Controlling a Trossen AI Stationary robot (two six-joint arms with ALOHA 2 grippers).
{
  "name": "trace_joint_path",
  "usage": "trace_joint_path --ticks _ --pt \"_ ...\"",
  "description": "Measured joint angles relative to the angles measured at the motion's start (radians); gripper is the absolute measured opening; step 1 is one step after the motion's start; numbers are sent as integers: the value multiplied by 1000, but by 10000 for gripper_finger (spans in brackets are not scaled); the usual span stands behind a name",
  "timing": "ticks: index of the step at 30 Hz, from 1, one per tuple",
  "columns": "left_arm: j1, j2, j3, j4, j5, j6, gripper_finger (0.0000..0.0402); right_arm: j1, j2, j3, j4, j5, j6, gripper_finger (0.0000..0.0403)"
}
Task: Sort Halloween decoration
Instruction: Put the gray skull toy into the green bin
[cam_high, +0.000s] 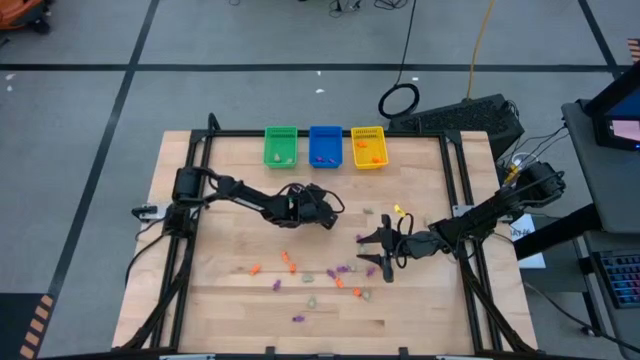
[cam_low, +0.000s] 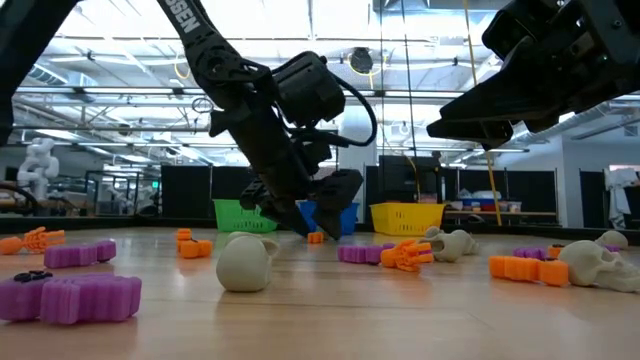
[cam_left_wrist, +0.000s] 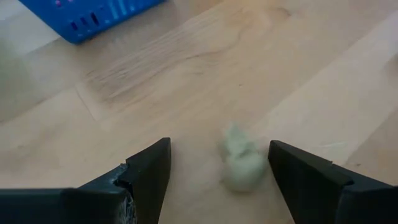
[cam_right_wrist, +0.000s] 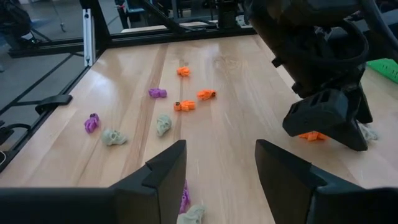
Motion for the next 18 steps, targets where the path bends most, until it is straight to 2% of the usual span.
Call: trace_joint_path --ticks 6,18 --pt "-1 0 0 1 15 21 261 0 0 0 0 0 0 180" --pt "-9 -3 0 2 20 48 172 0 0 0 -1 0 0 180"
